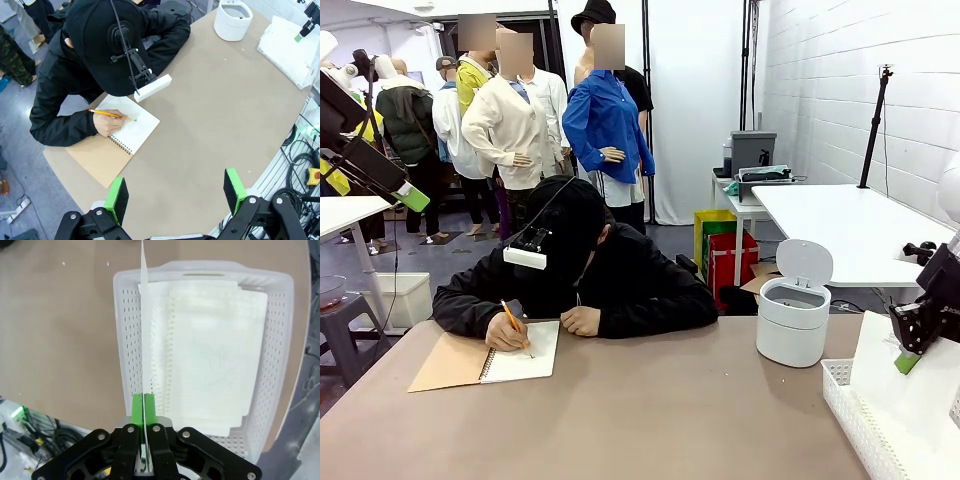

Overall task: Sort the paper based on its condition.
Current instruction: If a person hands you a paper, place it in the Organizing basket , and if it's crumpled, put it in the Trash can.

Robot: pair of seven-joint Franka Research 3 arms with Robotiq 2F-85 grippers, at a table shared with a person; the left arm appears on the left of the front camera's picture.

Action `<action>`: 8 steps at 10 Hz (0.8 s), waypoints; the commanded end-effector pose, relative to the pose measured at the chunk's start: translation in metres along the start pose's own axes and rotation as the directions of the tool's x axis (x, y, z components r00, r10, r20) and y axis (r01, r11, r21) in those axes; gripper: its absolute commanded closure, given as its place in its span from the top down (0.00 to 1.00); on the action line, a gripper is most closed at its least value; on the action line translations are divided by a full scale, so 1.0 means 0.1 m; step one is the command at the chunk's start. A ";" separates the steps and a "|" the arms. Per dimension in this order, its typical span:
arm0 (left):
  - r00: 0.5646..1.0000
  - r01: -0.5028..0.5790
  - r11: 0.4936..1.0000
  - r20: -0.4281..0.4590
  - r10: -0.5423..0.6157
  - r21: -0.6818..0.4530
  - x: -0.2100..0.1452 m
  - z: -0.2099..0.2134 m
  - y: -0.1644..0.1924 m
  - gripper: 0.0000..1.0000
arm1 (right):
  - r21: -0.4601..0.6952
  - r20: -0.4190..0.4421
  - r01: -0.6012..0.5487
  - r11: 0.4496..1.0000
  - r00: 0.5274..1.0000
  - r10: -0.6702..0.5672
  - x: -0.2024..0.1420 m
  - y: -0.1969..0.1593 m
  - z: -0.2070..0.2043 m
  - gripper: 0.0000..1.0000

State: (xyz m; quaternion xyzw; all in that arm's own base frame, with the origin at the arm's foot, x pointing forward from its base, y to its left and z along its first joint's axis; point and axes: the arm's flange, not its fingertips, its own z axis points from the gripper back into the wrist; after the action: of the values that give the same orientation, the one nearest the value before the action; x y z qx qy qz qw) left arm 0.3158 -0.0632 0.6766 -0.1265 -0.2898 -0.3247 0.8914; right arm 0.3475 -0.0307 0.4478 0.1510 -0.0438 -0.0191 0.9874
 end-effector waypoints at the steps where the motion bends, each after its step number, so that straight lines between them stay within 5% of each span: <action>1: 1.000 0.000 1.000 0.005 0.000 0.002 0.00 0.00 0.01 1.00 | -0.024 0.002 0.012 1.000 1.000 -0.012 -1.25 -0.05 -0.92 0.33; 4: 1.000 0.000 1.000 0.005 0.000 0.002 0.00 0.00 0.01 1.00 | -0.035 -0.008 0.011 0.999 1.000 -0.011 -1.24 -0.07 -0.88 0.91; 5: 1.000 0.000 1.000 0.005 0.000 0.002 0.00 0.00 0.01 1.00 | -0.036 -0.009 0.015 0.999 1.000 -0.015 -1.24 -0.07 -0.88 1.00; 8: 1.000 0.000 1.000 0.005 0.000 0.002 0.00 0.00 0.01 1.00 | -0.076 -0.014 -0.034 0.997 0.999 0.033 -1.19 -0.12 -0.82 1.00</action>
State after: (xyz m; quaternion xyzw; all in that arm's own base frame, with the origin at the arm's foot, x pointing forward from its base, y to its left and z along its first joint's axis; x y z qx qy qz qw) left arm 0.3158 -0.0632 0.6766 -0.1266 -0.2898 -0.3247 0.8914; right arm 0.3453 -0.0318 0.4453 0.1365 -0.0325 -0.0112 0.9900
